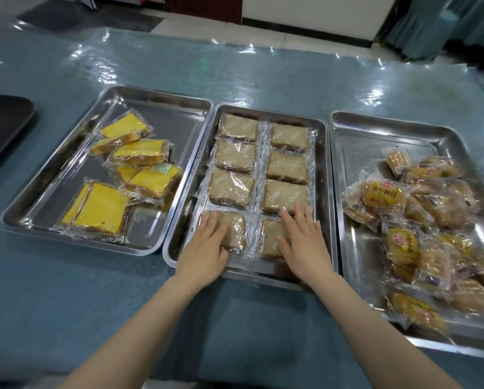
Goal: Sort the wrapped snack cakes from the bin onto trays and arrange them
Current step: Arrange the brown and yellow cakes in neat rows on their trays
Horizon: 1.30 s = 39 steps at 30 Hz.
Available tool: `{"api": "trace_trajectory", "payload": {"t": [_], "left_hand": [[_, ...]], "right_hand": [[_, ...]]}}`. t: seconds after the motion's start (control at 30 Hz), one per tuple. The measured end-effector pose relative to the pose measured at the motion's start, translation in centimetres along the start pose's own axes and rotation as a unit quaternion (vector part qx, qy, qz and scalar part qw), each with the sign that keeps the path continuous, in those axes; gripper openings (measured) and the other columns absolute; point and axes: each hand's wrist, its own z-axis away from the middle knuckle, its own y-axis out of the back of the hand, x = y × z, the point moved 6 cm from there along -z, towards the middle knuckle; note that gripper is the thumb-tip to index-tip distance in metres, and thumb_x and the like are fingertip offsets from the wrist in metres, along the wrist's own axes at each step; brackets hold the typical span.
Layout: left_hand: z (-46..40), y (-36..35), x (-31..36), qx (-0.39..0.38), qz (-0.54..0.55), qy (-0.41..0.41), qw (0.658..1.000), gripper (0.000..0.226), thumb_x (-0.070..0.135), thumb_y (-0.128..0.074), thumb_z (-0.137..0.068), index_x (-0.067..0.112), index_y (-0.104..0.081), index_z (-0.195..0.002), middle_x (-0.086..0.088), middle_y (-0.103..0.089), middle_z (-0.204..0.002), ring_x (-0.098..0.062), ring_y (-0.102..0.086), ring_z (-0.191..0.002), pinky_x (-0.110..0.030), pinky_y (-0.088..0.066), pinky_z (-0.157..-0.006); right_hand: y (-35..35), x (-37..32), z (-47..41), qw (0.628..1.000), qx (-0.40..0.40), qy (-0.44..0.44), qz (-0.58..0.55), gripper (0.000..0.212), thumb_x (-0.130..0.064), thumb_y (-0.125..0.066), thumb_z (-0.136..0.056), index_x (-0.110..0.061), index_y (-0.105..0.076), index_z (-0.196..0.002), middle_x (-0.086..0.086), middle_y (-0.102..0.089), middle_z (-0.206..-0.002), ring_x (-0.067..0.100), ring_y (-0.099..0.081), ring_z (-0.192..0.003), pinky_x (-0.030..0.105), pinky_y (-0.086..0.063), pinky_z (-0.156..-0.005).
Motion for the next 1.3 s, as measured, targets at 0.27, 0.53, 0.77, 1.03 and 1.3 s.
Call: {"api": "trace_trajectory", "payload": {"t": [0.27,0.53,0.77,1.03,1.3], "left_hand": [[-7.0,-0.4,1.8,-0.044,-0.093,-0.015,0.995,0.09,0.073,-0.032,-0.082,0.034,0.018,-0.145,-0.002,0.026,-0.15,-0.023,0.029,-0.136,-0.043,0.011,-0.109],[-7.2,-2.0,1.5,-0.084,-0.167,-0.008,0.982,0.092,0.079,-0.005,-0.071,0.031,0.017,-0.146,-0.007,0.018,-0.155,-0.03,0.013,-0.143,-0.047,-0.009,-0.116],[-7.1,0.9,2.3,-0.012,-0.097,-0.011,0.995,0.089,0.072,0.0,-0.077,0.019,0.005,-0.149,-0.001,0.007,-0.157,-0.011,0.015,-0.139,-0.029,0.005,-0.111],[-5.8,7.2,-0.5,0.079,-0.001,-0.053,0.995,0.069,0.046,-0.038,-0.095,0.024,-0.002,-0.15,0.011,0.006,-0.155,-0.002,0.012,-0.139,-0.023,0.0,-0.112],[-5.0,15.5,-11.3,0.123,0.032,-0.055,0.99,0.066,0.036,-0.045,-0.094,0.024,-0.011,-0.15,0.006,-0.006,-0.158,-0.002,0.009,-0.139,-0.033,-0.014,-0.113]], "right_hand": [[-2.1,0.3,-3.8,0.994,-0.075,0.017,0.082,0.071,-0.068,-0.01,-0.09,-0.036,0.013,-0.15,0.006,0.032,-0.152,0.028,0.036,-0.137,0.05,0.016,-0.114],[-2.3,0.1,-3.4,0.993,-0.086,0.012,0.085,0.069,-0.067,-0.011,-0.092,-0.036,0.012,-0.15,0.007,0.028,-0.155,0.03,0.029,-0.14,0.053,0.012,-0.115],[0.0,-0.5,-5.0,0.997,-0.072,-0.003,-0.007,0.066,-0.059,-0.04,-0.091,-0.035,-0.019,-0.149,0.007,-0.003,-0.161,0.03,0.011,-0.146,0.055,0.0,-0.117],[2.5,-6.7,-8.0,0.995,0.015,0.001,-0.099,0.048,-0.035,-0.054,-0.093,-0.025,-0.044,-0.139,0.001,-0.022,-0.156,0.021,-0.015,-0.143,0.034,-0.012,-0.114],[1.7,-19.6,-11.9,0.987,0.056,0.026,-0.146,0.04,-0.025,-0.056,-0.092,-0.017,-0.055,-0.131,0.004,-0.045,-0.142,0.019,-0.035,-0.133,0.026,-0.02,-0.109]]}}
